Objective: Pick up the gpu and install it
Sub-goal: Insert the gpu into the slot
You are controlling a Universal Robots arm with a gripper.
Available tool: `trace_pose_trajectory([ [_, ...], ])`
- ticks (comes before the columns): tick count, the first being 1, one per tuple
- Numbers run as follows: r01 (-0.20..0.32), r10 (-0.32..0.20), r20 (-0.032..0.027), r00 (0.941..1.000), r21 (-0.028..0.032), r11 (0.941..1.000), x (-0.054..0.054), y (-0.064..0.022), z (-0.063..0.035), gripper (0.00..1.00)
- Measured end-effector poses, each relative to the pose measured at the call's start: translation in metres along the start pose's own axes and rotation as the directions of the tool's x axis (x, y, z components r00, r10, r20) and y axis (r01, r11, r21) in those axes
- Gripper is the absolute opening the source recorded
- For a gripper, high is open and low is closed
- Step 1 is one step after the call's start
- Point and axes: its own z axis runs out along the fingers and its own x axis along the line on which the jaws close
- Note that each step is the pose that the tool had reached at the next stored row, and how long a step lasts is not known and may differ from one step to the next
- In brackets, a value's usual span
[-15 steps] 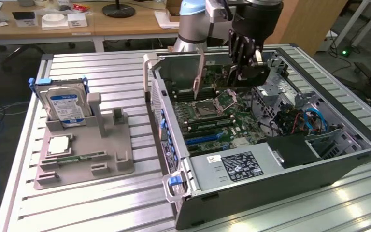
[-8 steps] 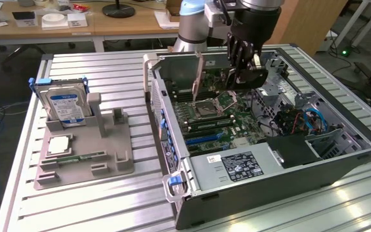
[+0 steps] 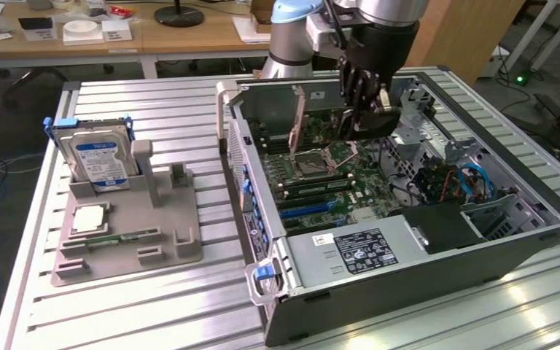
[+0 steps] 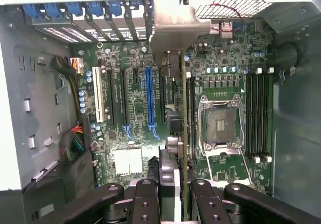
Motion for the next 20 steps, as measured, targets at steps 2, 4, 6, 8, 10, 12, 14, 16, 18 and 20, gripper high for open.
trace_pose_trajectory([
  [2, 0.0, 0.0, -0.0003, 1.0, 0.0003, 1.0, 0.0, 0.0033, 0.0017, 0.28],
  [4, 0.0, 0.0, -0.0005, 1.0, 0.0, 1.0, 0.001, 0.007, 0.0039, 0.28],
  [6, 0.0, 0.0, -0.0005, 1.0, -0.0001, 1.0, 0.001, 0.0092, 0.0071, 0.28],
  [8, 0.0, 0.0, -0.0005, 1.0, -0.0002, 1.0, 0.001, 0.0094, 0.0107, 0.28],
  [10, 0.0, 0.0, -0.0004, 1.0, -0.0001, 1.0, 0.001, 0.0096, 0.0145, 0.28],
  [12, 0.0, 0.0, -0.0007, 1.0, -0.0002, 1.0, 0.001, 0.0099, 0.018, 0.28],
  [14, 0.0, 0.0, -0.0009, 1.0, 0.0, 1.0, 0.001, 0.0131, 0.0207, 0.28],
  [16, 0.0, 0.0, -0.0009, 1.0, -0.0001, 1.0, 0.002, 0.0178, 0.0215, 0.28],
  [18, 0.0, 0.0, -0.001, 1.0, -0.0001, 1.0, 0.002, 0.0196, 0.0246, 0.28],
  [20, 0.0, 0.0, -0.001, 1.0, -0.0005, 1.0, 0.002, 0.0199, 0.028, 0.28],
])
